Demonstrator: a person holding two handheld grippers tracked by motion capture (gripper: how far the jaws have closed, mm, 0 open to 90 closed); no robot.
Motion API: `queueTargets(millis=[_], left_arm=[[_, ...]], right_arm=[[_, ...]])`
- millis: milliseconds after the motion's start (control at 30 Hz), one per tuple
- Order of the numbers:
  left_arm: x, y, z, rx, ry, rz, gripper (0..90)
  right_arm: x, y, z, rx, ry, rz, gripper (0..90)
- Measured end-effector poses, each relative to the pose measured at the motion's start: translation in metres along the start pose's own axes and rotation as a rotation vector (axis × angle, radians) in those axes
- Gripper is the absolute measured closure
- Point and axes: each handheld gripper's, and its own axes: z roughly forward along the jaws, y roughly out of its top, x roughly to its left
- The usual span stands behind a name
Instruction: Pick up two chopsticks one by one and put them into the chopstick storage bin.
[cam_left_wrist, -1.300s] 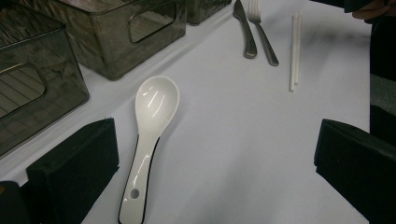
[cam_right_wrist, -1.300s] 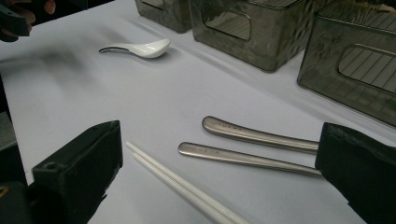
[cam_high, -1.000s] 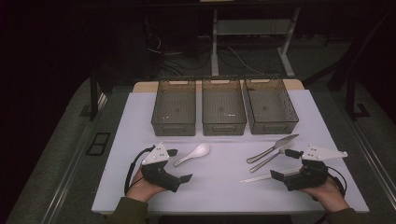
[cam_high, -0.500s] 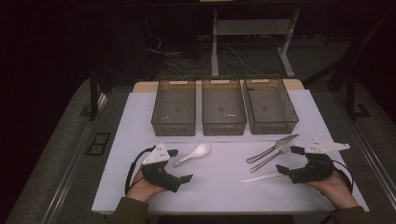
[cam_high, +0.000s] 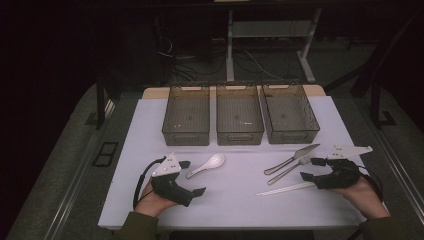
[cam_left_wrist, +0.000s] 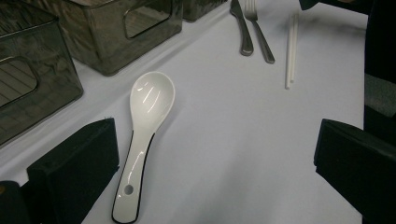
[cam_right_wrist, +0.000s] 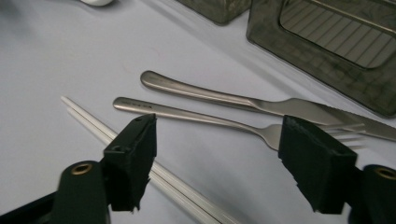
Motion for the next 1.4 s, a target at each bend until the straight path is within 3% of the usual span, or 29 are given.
queueTargets(millis=[200, 467, 633, 767, 1133, 1400], left_arm=[[0.0, 0.0, 0.0, 0.001, -0.002, -0.005, 0.0], [0.0, 0.0, -0.001, 0.003, -0.002, -0.002, 0.0], [0.0, -0.001, -0.001, 0.002, -0.003, -0.004, 0.0], [0.0, -0.001, -0.001, 0.002, -0.003, -0.004, 0.0], [0.0, -0.001, -0.002, 0.002, -0.004, -0.004, 0.0], [0.0, -0.001, -0.002, 0.003, -0.007, -0.004, 0.0]], right_arm=[[-0.01, -0.005, 0.001, 0.039, -0.007, 0.006, 37.0], [-0.027, -0.012, -0.007, 0.068, -0.046, 0.041, 56.2], [-0.034, -0.018, -0.013, 0.078, -0.036, 0.041, 61.2], [-0.034, -0.02, -0.014, 0.083, -0.019, 0.035, 61.1], [-0.025, -0.022, -0.004, 0.16, 0.04, -0.021, 59.2], [-0.018, -0.023, 0.003, 0.205, 0.055, -0.089, 57.1]])
